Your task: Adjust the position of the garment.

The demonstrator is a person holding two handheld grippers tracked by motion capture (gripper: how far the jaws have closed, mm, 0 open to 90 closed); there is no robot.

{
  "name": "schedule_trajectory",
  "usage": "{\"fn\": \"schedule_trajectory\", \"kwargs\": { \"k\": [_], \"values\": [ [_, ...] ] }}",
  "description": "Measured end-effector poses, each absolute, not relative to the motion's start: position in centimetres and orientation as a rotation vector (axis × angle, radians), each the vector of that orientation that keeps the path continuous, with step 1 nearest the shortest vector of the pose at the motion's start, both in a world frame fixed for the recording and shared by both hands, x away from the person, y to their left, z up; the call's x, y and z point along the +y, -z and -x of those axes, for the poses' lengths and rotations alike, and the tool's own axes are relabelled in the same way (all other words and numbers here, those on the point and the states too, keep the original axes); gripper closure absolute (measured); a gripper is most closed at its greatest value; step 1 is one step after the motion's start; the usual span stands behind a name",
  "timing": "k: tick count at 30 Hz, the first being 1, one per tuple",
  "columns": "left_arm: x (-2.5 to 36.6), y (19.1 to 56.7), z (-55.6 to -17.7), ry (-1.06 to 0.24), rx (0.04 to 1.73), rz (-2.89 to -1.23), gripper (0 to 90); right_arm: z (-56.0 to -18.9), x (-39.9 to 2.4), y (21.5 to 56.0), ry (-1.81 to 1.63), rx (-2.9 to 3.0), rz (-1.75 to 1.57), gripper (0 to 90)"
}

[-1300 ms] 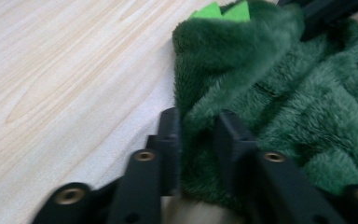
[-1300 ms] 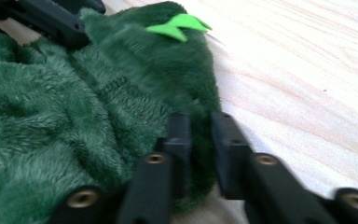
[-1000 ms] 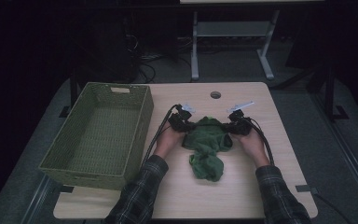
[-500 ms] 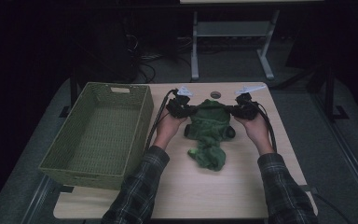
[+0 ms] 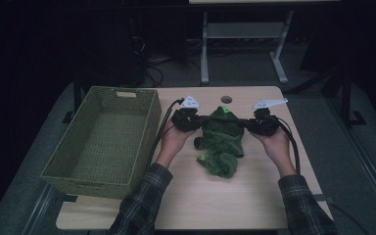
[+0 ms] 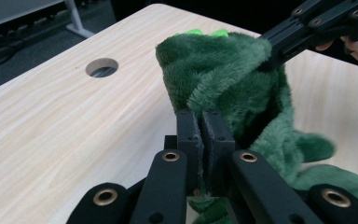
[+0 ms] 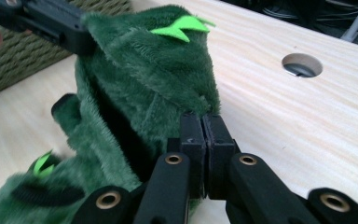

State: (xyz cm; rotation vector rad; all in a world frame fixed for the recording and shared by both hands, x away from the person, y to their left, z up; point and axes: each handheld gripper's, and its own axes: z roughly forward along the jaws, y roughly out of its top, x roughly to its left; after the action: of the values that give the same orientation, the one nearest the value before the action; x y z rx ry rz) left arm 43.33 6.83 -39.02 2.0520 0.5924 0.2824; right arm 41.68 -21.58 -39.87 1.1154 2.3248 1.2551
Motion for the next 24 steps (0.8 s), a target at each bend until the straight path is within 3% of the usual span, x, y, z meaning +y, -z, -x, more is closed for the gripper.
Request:
{"fn": "schedule_trajectory", "kwargs": {
  "k": [24],
  "values": [
    [7.6,41.0,-35.8,-0.223,0.459,-2.087,86.6,-33.5,-21.3,41.0,-1.338,2.387,-0.961,86.9]
  ]
}}
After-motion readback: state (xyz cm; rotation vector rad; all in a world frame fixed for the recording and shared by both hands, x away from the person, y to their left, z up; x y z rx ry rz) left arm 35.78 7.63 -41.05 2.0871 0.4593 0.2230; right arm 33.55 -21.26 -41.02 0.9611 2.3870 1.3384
